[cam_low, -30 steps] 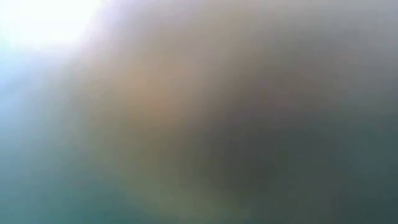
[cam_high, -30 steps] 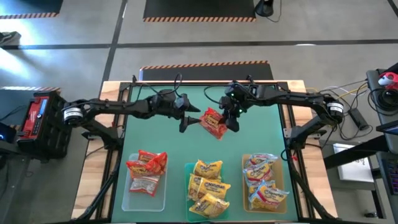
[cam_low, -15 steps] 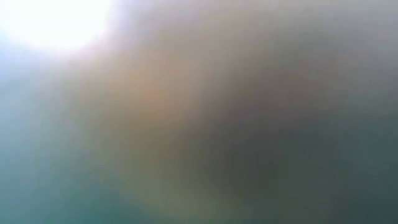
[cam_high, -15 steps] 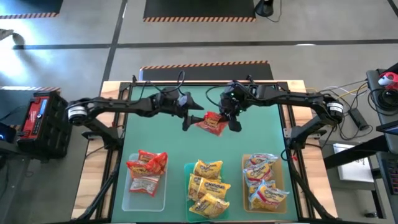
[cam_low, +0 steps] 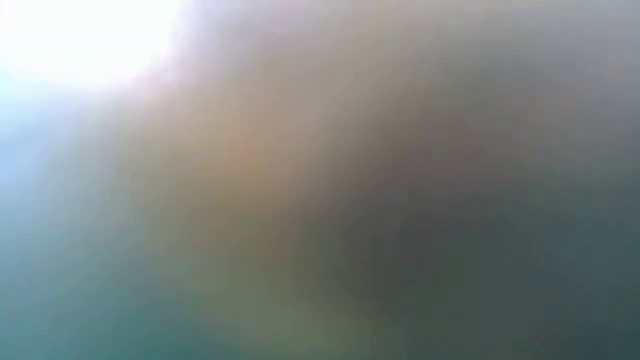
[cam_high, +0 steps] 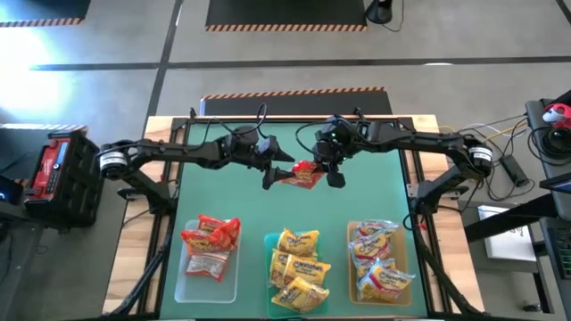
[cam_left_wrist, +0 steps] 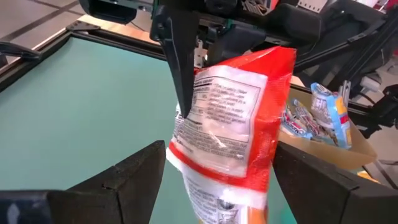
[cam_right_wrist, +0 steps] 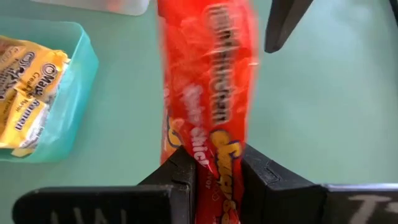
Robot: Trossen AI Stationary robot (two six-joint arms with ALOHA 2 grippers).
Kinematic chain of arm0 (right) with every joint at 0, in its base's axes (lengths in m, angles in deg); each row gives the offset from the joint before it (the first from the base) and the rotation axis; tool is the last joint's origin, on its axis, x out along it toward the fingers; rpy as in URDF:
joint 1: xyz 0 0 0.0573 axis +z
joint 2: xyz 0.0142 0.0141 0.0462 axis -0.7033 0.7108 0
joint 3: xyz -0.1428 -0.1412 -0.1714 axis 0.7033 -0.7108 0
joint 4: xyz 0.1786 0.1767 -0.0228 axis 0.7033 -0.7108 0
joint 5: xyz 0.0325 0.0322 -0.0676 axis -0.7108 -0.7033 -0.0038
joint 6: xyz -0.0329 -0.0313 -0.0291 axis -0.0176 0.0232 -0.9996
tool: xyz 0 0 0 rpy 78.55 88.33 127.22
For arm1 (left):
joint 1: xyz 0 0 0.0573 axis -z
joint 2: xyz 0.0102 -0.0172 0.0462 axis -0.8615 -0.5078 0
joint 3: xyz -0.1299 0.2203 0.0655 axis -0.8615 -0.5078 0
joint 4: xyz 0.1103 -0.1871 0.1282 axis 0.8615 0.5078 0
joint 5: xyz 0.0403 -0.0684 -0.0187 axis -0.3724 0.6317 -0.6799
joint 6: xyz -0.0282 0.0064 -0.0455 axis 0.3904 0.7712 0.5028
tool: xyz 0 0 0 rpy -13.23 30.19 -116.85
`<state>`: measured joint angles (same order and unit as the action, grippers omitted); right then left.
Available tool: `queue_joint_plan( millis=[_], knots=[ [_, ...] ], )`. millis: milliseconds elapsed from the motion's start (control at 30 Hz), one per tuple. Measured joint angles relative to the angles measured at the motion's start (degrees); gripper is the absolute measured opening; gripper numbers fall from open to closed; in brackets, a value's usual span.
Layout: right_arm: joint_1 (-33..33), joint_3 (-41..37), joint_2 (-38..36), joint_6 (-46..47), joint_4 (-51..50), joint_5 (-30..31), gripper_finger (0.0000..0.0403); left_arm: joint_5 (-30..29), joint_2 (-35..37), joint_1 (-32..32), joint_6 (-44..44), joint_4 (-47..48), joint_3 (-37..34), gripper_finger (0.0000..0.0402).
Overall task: Sort Maruchan noodles
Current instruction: Put the orange noodle pack into the white bin
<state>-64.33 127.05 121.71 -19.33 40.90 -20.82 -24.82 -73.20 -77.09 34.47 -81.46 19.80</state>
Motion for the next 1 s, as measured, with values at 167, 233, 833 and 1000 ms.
queue_joint_plan(
  millis=[167,233,833,1000],
  knots=[
    [0.0,-0.1,0.0,0.4,-1.5,0.0,0.0061,-0.6,0.0,0.1,0.0,0.0,0.0,0.0276],
    [0.0,-0.1,0.0,0.3,-1.4,0.0,0.0061,-0.6,0.0,0.1,0.0,0.0,0.0,0.0276],
    [0.6,0.5,0.0,0.2,1.6,0.0,0.0061,0.0,-1.7,0.2,2.1,-2.6,0.0,0.0252],
    [0.6,0.5,0.0,0.8,1.5,-0.3,0.0061,0.7,-2.0,0.2,3.4,-3.0,0.0,0.0205]
  ],
)
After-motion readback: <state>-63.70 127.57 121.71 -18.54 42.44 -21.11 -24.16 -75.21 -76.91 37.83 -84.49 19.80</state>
